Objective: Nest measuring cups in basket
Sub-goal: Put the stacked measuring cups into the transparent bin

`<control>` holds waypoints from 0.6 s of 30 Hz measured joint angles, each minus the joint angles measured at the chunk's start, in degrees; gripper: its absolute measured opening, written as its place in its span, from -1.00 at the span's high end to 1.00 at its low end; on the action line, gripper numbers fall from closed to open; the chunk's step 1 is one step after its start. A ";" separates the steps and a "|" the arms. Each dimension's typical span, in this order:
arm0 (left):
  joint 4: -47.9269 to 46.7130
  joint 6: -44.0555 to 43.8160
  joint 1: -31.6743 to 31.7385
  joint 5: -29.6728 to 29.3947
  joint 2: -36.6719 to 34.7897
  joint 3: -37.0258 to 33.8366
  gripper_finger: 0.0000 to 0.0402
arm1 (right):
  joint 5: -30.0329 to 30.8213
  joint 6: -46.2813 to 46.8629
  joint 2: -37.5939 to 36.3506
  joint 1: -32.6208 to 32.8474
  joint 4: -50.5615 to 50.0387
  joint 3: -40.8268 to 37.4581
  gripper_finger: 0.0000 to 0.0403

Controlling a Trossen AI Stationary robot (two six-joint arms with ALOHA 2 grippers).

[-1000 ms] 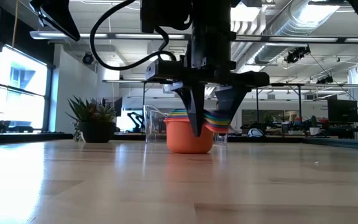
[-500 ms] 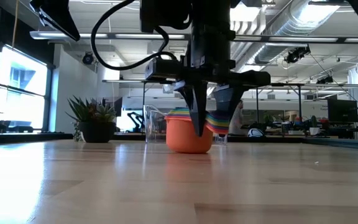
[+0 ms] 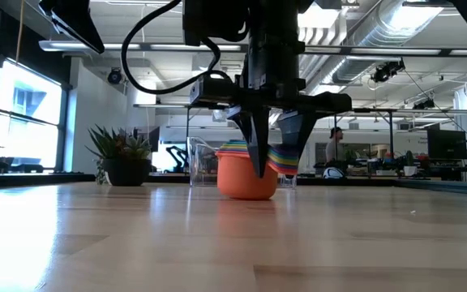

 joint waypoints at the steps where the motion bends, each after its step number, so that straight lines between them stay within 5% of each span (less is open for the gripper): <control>1: 0.00 0.00 0.00 0.00 0.00 0.00 0.69 | 0.00 -0.01 0.00 0.00 -0.01 0.00 0.37; 18: 0.00 5.00 0.00 -0.01 0.00 0.00 0.69 | 2.98 -2.84 0.00 0.04 -0.19 0.21 0.37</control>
